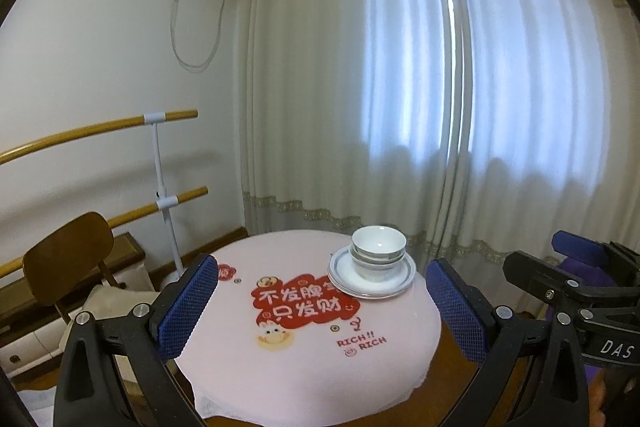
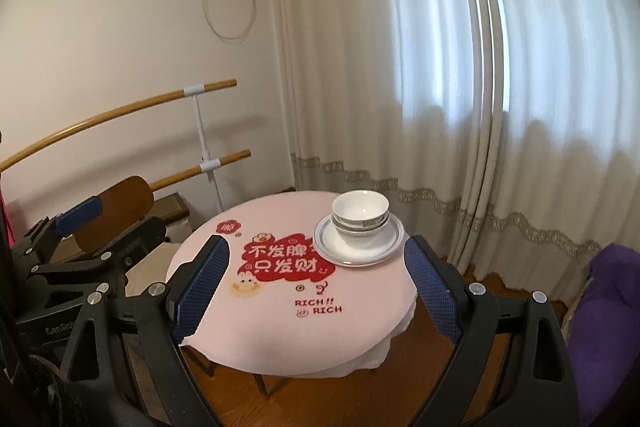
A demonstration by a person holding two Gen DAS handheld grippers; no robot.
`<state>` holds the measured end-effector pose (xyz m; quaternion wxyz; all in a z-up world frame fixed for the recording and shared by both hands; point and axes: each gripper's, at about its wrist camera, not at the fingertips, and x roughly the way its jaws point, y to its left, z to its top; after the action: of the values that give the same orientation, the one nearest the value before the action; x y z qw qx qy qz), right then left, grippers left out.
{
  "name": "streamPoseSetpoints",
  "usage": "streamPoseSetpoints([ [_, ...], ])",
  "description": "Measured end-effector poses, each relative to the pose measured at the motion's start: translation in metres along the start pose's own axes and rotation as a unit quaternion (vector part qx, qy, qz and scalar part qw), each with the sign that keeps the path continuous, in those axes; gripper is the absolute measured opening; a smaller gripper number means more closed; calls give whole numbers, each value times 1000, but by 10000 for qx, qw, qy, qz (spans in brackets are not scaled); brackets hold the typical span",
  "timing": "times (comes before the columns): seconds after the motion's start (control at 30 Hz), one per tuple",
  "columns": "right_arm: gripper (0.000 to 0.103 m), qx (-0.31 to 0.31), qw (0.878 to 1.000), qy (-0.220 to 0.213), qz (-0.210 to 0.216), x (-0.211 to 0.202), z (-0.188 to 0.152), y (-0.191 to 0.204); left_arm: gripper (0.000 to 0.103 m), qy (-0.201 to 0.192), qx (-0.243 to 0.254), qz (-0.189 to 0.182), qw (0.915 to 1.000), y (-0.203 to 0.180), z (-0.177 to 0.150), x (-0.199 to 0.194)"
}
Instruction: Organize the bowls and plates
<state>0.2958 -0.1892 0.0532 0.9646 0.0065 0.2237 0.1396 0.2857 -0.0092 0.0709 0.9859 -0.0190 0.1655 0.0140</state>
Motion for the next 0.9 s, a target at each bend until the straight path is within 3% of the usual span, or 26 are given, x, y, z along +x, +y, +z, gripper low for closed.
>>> streamPoseSetpoints([
  [0.17,91,-37,10000,-7,-40,5,-10,-1,102,8,57,28,10000,-5,-26,9],
  [0.9,93,-40,9999,-49,-147,6,-15,-5,102,-83,41,83,9999,-14,-26,5],
])
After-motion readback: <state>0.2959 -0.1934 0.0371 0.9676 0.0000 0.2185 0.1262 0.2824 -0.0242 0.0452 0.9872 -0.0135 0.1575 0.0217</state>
